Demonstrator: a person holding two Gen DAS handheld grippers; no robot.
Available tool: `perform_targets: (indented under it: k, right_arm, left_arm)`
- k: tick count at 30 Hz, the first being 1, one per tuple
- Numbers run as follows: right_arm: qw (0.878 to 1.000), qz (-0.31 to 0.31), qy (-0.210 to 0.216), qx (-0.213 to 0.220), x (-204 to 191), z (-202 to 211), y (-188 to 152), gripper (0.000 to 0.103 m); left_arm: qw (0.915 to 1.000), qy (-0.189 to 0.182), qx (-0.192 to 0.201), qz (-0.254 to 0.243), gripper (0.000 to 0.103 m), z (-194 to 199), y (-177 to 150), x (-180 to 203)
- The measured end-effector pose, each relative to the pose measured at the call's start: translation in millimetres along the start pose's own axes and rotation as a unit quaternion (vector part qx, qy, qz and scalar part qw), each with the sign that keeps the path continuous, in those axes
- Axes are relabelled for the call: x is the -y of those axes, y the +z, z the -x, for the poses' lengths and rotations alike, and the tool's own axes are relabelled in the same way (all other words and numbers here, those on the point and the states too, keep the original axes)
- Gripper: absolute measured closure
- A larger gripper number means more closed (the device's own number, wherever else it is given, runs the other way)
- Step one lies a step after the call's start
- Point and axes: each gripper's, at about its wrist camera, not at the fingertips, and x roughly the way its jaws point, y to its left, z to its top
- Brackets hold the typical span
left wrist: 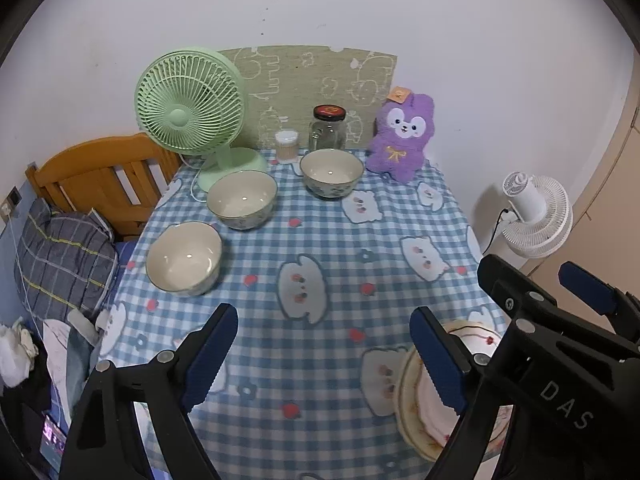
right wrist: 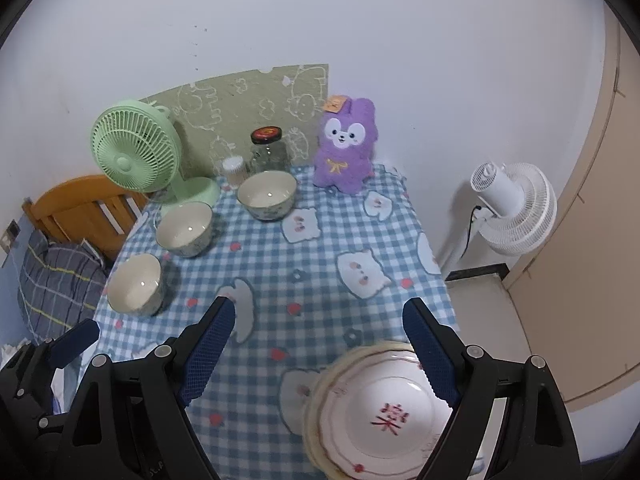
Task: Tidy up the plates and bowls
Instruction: 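Withdraw both tools from the plates and move toward the nearest beige bowl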
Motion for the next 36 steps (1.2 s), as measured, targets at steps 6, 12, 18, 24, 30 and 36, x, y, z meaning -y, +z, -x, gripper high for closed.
perform_targets:
  k: [6,12,18,24,30,36]
  right_arm:
    - [1.0,-0.011,0.0,0.002,-34,-7,6,0.015]
    - [1.0,-0.007,-0.008,0.008,-67,-13,10,0.015]
    - [1.0,-0.017,-0.016,-0.006,-96,-29,8,0.015]
    - [0.999,-0.019,-0.021,-0.014,-126,-48,5,0.015]
    - [0.999,-0.028,-0.02,-0.023,-142,-67,6,0.016]
    - [0.999,-0.019,-0.025,-0.027,-159,-87,9,0.016]
  left_arm:
    - [0.9998,0.0,0.012,-0.014,0.015,-5,10,-30]
    - [0.9998,0.001,0.001,-0.019,0.015,-14,23,-60]
    - [0.9993,0.006,-0.003,-0.037,0.016,-28,29,-88]
    - [0.9988,-0.001,-0.011,-0.048,0.022,-43,31,-112]
    - [0.9983,0.002,-0.017,-0.057,0.022,-61,36,-131]
    - [0.9985,-0.01,-0.018,-0.051,0.028,-78,39,-147]
